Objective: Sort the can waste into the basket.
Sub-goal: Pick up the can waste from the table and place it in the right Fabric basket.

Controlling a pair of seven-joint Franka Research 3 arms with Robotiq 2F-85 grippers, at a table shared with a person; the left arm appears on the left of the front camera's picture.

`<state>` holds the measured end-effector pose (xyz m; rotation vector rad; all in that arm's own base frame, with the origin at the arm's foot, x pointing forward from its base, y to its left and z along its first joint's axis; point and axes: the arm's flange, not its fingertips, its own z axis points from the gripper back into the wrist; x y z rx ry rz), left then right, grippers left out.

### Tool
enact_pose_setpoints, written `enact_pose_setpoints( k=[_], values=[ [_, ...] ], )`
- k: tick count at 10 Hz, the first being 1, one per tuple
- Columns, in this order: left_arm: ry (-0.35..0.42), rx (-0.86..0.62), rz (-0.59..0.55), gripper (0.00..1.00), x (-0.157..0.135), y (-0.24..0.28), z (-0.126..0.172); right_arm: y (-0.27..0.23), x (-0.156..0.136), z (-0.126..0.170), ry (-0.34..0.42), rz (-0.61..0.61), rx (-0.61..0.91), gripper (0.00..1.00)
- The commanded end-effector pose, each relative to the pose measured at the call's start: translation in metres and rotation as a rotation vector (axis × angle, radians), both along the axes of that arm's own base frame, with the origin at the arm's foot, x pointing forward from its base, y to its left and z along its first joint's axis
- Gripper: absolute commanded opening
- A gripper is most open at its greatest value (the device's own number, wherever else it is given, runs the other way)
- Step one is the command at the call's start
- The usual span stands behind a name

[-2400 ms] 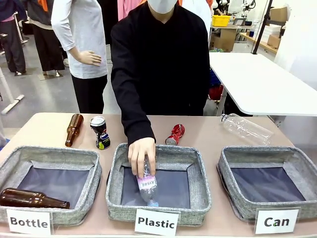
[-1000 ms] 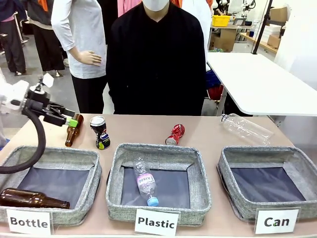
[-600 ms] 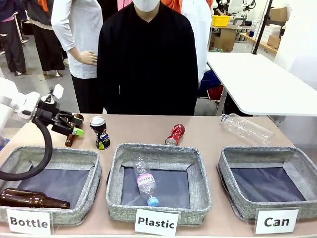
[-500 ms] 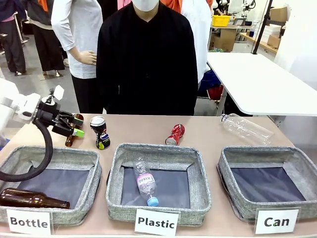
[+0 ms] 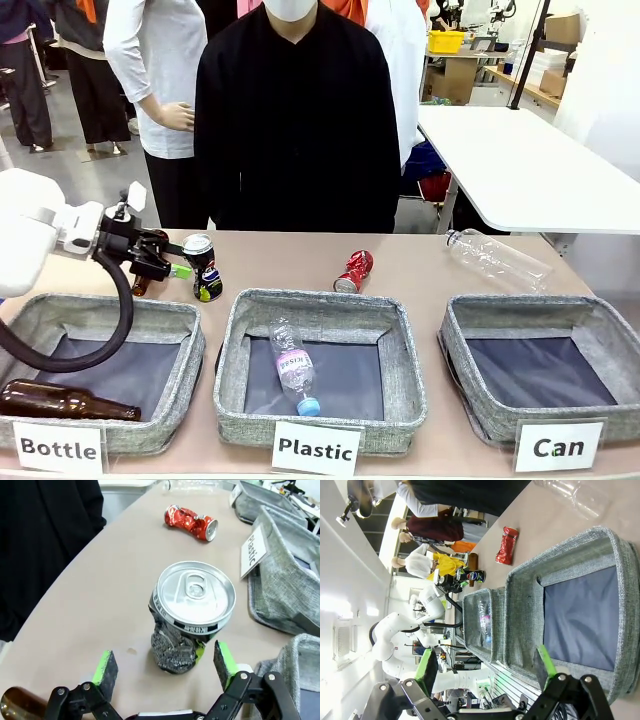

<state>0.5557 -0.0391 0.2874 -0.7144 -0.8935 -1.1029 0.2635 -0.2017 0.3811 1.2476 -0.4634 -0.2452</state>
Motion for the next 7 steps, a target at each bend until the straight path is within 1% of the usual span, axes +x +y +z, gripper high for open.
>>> enact_pose_setpoints(
  k=[1, 3, 7],
  values=[
    [0.0, -0.014, -0.012, 1.0, 0.005, -0.007, -0.007, -0.001, 0.002, 0.001, -0.036, 0.0, 0.006, 1.0],
    [0.02, -0.022, -0.042, 1.0, 0.006, -0.016, -0.012, -0.001, 0.002, 0.001, -0.036, 0.0, 0.006, 1.0],
    [0.037, -0.058, -0.102, 1.0, 0.006, -0.038, -0.016, -0.001, 0.002, 0.001, -0.036, 0.0, 0.006, 1.0]
  ],
)
